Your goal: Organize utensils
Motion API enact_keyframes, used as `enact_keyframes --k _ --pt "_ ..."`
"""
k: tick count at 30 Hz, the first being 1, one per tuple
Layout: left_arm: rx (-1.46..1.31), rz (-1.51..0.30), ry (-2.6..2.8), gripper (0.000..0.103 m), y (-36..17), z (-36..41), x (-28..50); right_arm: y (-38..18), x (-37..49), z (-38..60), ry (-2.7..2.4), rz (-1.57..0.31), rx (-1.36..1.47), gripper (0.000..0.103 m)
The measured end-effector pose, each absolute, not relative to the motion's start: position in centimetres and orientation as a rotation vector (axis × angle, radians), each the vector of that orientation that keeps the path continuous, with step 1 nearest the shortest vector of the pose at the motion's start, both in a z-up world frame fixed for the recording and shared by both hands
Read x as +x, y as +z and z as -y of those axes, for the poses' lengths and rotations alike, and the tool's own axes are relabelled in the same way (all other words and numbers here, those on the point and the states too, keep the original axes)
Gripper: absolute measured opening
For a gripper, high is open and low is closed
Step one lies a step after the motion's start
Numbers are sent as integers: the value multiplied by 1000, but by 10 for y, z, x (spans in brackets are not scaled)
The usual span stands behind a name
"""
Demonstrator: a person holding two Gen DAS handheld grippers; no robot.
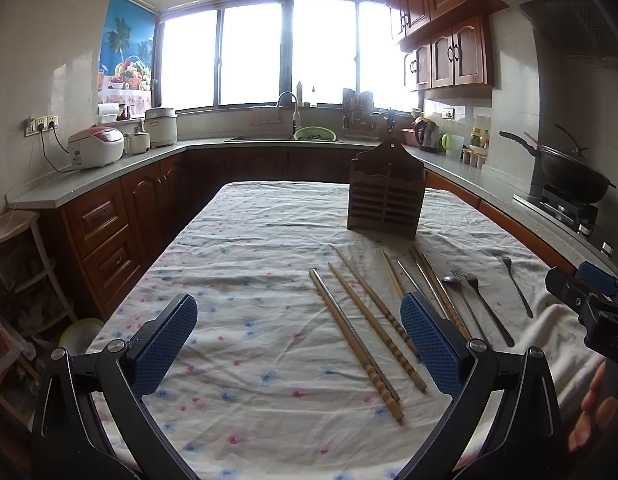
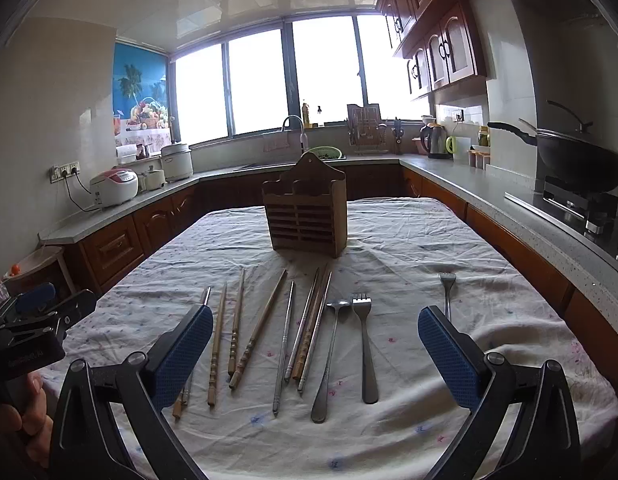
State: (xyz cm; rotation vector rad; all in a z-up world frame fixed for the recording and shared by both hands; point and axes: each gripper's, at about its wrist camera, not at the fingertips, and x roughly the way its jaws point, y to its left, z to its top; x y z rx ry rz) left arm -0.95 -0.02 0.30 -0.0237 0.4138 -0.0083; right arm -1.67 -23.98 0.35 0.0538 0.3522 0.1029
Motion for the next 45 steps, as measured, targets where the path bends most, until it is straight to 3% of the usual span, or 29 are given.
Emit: enact_keyframes --k 45 --pt "-21 -391 -10 103 7 0 -8 7 -20 238 134 -300 67 103"
